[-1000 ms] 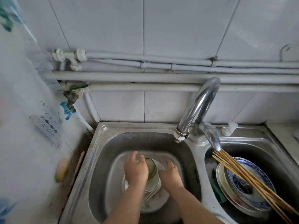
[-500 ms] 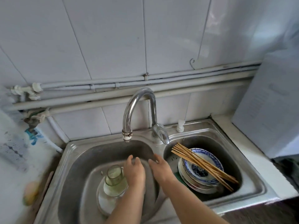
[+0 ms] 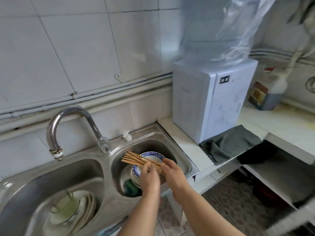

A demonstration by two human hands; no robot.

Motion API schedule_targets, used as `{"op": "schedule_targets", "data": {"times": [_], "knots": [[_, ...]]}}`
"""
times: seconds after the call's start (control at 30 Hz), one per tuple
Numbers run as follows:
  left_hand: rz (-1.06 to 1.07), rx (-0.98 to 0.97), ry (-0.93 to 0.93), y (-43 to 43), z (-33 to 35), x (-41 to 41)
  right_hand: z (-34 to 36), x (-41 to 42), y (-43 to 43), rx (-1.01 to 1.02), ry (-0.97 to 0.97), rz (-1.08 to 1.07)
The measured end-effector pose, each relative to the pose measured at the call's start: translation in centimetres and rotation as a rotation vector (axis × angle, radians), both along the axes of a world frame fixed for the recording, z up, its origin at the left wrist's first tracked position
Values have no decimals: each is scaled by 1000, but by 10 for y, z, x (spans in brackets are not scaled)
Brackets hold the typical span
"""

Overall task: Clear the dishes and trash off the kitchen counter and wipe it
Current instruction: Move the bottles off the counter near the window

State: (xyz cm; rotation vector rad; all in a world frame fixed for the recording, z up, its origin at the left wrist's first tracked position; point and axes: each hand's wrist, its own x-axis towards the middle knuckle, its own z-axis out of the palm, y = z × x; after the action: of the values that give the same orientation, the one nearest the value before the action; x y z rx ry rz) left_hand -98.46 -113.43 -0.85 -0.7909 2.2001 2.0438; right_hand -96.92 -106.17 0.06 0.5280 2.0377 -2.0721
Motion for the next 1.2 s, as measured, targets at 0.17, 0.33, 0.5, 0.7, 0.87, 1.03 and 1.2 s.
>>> {"op": "schedule_targets", "data": {"times": [0.17,0.33,0.5,0.7,0.87,1.03,1.2], "knots": [[-165,37,30,100,13,30,6,37,100,-4,15,-191],[-339,84,17,187,31,62,11,71,185,5,33,-364],[-522,112,14,250,32,77,14,99,243,-7,27,-529],[-717,123,-26,332,21,79,2,111,317,-1,19,-720],[-827,125,-38,389,17,57,-3,96,369,-13,-12,-845],[-913,140,-36,437,24,16,4,56,416,-16,-11,-924],[-954,117,0,472,31,-33,13,12,445,21,32,-940]]}}
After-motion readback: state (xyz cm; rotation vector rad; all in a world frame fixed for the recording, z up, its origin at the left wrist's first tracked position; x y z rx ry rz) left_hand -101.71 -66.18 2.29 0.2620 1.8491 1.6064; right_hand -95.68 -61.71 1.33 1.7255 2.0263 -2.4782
